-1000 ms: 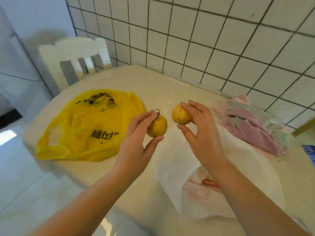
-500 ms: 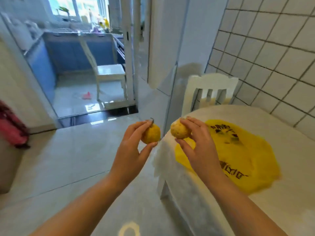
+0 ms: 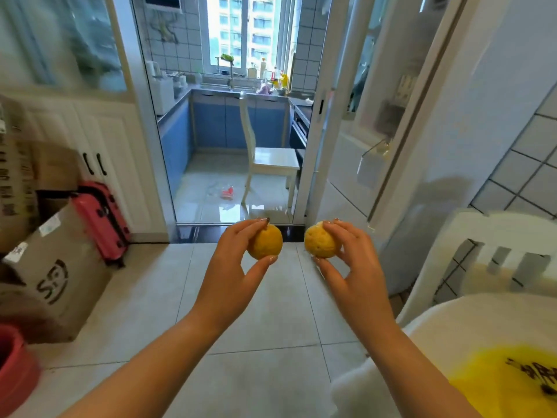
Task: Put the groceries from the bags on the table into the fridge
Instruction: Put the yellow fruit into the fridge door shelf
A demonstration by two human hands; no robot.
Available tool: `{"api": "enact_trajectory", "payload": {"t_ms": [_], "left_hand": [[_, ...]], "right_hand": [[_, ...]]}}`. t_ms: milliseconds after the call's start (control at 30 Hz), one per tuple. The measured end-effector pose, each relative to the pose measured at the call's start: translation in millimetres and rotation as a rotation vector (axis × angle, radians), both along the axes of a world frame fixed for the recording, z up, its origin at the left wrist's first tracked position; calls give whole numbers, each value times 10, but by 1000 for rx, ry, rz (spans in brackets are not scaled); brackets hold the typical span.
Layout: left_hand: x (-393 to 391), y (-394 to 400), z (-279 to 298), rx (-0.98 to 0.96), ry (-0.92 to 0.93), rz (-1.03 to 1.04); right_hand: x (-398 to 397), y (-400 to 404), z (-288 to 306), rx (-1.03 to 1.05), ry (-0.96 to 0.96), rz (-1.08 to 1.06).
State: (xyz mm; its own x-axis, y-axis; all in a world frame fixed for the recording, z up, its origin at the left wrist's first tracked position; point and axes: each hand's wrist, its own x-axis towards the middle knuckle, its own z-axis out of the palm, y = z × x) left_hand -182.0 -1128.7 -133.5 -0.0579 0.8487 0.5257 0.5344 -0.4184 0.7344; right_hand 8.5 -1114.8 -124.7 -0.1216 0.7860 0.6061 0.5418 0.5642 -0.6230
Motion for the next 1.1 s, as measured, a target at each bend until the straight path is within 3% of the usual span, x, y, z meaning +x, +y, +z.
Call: {"api": "enact_trajectory", "payload": {"t_ms": [300, 533, 767, 1100], "left_hand": [[-224, 1711, 308, 36, -53, 19], [-310, 2745, 232, 1, -82, -45], [-224, 4131, 208, 48, -86, -245], [150, 5786, 437, 160, -30, -644]], "right_hand": [[-200, 1913, 269, 23, 61, 21], [-213, 2805, 311, 71, 18, -10], [-260, 3675, 354, 105, -56, -173], [-172, 4592, 628, 50, -3, -621]]}}
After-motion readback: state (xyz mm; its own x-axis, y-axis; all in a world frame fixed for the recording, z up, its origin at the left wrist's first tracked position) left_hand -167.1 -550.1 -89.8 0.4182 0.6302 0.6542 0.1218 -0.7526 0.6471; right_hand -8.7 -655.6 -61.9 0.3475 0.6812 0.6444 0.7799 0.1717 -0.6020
